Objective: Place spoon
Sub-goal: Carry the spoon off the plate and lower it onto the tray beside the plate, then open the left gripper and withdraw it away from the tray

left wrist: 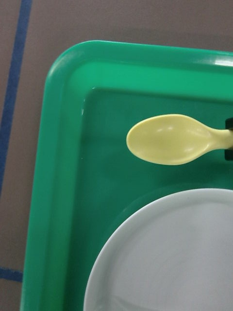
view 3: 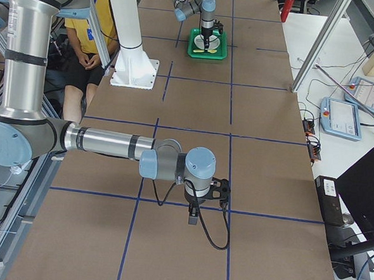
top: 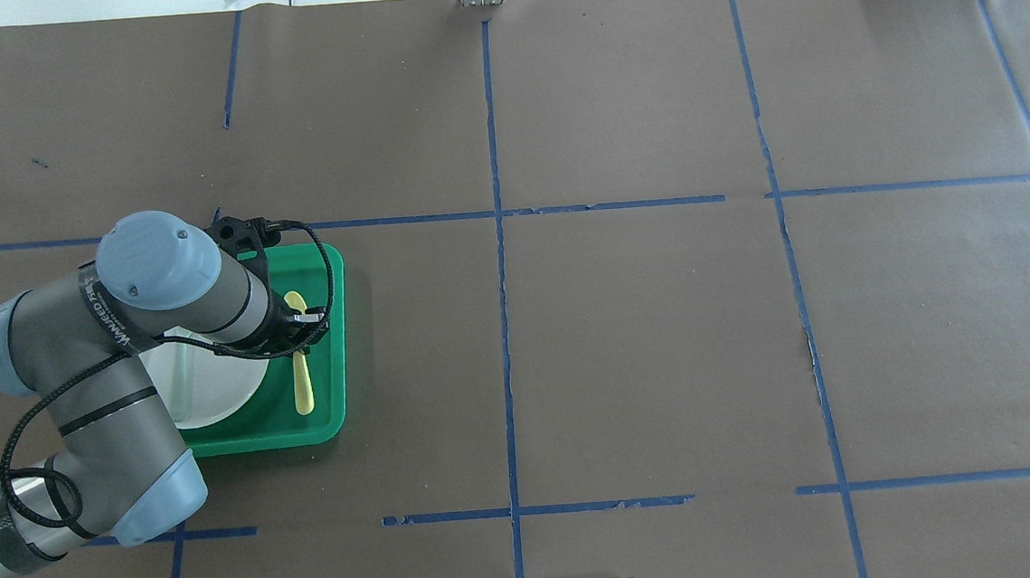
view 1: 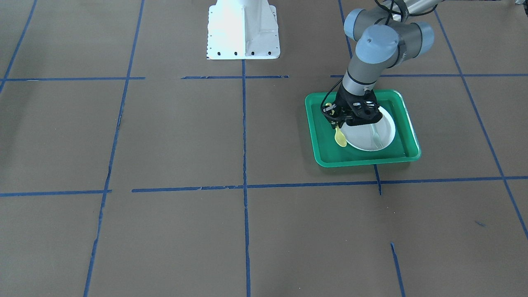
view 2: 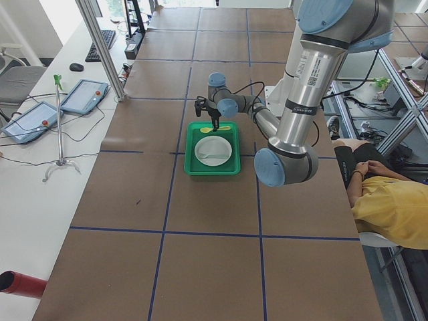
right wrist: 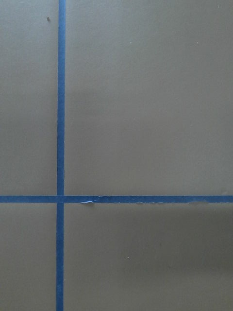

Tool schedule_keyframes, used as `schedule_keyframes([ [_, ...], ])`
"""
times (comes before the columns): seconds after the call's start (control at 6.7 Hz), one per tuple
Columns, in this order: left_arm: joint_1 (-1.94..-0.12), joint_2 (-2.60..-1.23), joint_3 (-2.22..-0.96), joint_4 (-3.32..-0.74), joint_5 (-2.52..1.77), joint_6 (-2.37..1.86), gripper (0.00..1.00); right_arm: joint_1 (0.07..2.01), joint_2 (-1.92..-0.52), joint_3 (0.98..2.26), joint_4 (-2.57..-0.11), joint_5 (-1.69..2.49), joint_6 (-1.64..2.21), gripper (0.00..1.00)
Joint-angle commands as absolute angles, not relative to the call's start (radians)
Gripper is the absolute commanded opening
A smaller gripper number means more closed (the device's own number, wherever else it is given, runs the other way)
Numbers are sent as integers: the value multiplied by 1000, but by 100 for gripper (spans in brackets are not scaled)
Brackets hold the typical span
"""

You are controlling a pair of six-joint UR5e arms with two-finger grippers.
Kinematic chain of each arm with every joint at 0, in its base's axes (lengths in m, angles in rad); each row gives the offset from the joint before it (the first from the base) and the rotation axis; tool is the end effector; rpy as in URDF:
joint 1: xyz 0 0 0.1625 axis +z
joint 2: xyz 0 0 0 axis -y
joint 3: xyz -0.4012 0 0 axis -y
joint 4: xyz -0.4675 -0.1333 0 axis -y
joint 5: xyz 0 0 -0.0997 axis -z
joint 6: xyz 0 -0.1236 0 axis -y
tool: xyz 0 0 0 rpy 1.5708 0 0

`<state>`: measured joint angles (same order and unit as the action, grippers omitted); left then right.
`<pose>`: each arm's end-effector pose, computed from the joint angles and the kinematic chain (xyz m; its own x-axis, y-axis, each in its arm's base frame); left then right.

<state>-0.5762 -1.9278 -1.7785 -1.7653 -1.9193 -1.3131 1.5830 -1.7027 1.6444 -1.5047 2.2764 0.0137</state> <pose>0.5268 -0.4509 0.3039 0.6684 -0.1487 -0.7287 0.1496 0.9867 -0.0641 0.0594 -0.5137 0.6808 0.7610 0.0179 0.6485 -0.0226 0.9997 -0.0011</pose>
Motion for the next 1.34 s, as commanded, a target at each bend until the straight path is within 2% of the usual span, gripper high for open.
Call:
schedule_keyframes([
  [0.0, -574, -1931, -1778, -1766, -1904, -1318, 100, 1583, -1703, 1644, -1505, 2276, 14, 100],
  [0.3, -590, -1916, -1819, -1764, -1910, -1307, 100, 1583, -1703, 1644, -1505, 2276, 14, 100],
  [0.6, -696, -1817, -1905, -1760, -1948, -1114, 100, 1583, -1703, 1644, -1503, 2276, 14, 100],
  [1.19, -1137, -1564, -1902, -1764, -2272, -439, 100, 1583, -1703, 1644, -1505, 2276, 14, 100],
])
